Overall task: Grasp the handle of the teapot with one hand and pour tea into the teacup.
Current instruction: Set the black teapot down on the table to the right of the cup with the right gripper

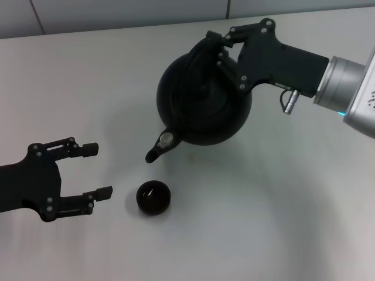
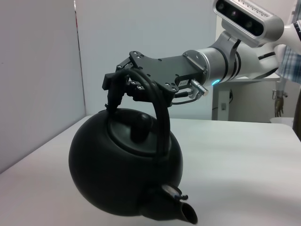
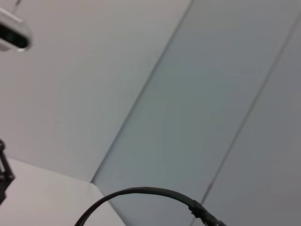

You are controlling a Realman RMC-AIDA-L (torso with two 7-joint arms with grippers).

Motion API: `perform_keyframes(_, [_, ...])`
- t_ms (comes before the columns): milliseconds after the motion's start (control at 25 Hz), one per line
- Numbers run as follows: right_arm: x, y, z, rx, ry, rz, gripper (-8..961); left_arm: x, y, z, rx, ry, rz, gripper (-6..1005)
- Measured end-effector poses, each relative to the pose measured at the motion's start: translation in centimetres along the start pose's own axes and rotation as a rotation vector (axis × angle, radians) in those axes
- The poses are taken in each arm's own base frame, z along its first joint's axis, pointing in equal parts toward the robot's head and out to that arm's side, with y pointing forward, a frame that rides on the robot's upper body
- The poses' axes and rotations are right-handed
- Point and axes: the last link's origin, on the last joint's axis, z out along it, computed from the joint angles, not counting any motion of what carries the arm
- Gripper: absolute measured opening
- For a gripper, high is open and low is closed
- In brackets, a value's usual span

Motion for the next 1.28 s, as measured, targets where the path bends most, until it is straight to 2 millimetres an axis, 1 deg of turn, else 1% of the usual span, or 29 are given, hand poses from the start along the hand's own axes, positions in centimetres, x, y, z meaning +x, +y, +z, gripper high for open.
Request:
perform_keyframes(160, [0.2, -0.3, -0.5, 0.056, -0.016, 0.049, 86, 0.0, 0.0, 0.0, -0.002, 0.0, 0.001, 782])
perform_keyframes(200, [0.3, -0.6, -0.9, 0.112, -0.033, 0.101, 86, 0.0, 0.0, 0.0, -0.003, 0.0, 0.001, 782])
perform_keyframes(240, [0.3, -0.6, -0.9, 0.112, -0.033, 0.101, 86, 0.0, 0.0, 0.0, -0.003, -0.001, 0.002, 782])
perform_keyframes(320, [0.6, -0.9, -1.4, 0.166, -0.046, 0.157, 86, 0.0, 0.0, 0.0, -0.004, -0.001, 0.003, 782])
perform_keyframes(400, [1.3, -0.9, -2.0, 0.227, -0.049, 0.228, 87, 0.1, 0.0, 0.0, -0.006, 0.0, 0.003, 782])
perform_keyframes(520, [1.8, -0.9, -2.3, 0.262, -0.05, 0.278, 87, 0.1, 0.0, 0.0, -0.006, 0.0, 0.003, 782])
perform_keyframes(600, [2.4, -1.2, -2.9, 0.32, -0.056, 0.372, 87, 0.1, 0.0, 0.0, -0.007, 0.0, 0.004, 782])
perform_keyframes(920, [3.2, -1.0, -4.0, 0.356, -0.051, 0.467, 87, 0.2, -0.2, 0.1, -0.015, -0.008, 0.011, 782])
perform_keyframes(1280, [4.2, -0.4, -3.9, 0.359, -0.011, 0.514, 86, 0.2, -0.1, 0.0, -0.018, -0.007, 0.012, 782])
